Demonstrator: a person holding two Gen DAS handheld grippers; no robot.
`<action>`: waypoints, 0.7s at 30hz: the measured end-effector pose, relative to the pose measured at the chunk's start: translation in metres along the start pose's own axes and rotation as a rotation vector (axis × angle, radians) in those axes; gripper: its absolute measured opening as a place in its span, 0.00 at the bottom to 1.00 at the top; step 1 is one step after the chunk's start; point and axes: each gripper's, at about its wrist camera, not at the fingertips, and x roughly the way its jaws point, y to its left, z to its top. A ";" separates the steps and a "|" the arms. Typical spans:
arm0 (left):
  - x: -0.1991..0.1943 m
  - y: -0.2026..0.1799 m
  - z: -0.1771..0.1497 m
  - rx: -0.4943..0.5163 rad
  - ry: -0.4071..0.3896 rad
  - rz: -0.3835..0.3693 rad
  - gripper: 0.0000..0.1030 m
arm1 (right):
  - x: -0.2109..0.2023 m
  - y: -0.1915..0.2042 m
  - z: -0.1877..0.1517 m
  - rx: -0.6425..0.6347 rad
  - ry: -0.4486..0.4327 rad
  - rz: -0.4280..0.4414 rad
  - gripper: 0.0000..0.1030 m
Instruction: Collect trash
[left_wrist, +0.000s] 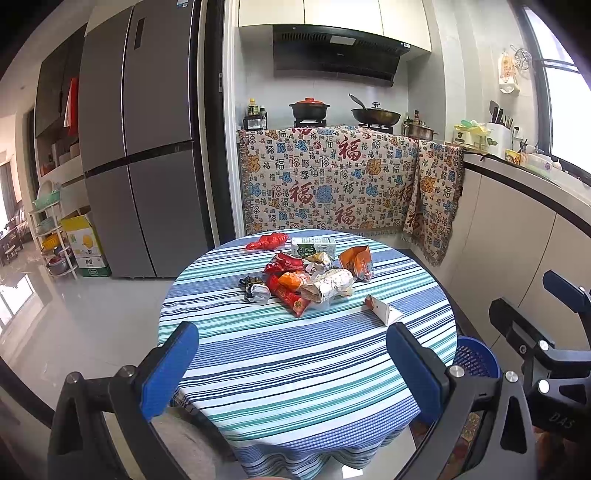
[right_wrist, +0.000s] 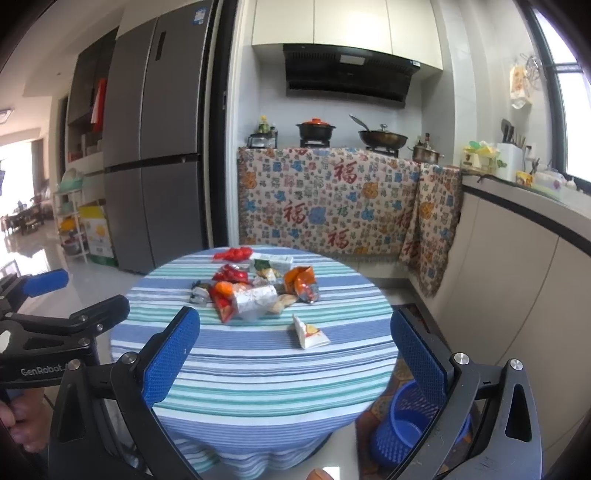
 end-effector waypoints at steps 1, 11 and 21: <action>0.000 0.000 0.000 0.001 0.001 -0.001 1.00 | 0.000 0.000 0.000 -0.001 -0.001 0.001 1.00; -0.001 -0.003 0.000 0.009 0.002 0.000 1.00 | 0.000 0.001 -0.001 -0.002 -0.002 0.004 1.00; -0.001 -0.005 -0.001 0.015 0.000 -0.001 1.00 | -0.001 0.001 -0.001 -0.005 -0.006 0.011 1.00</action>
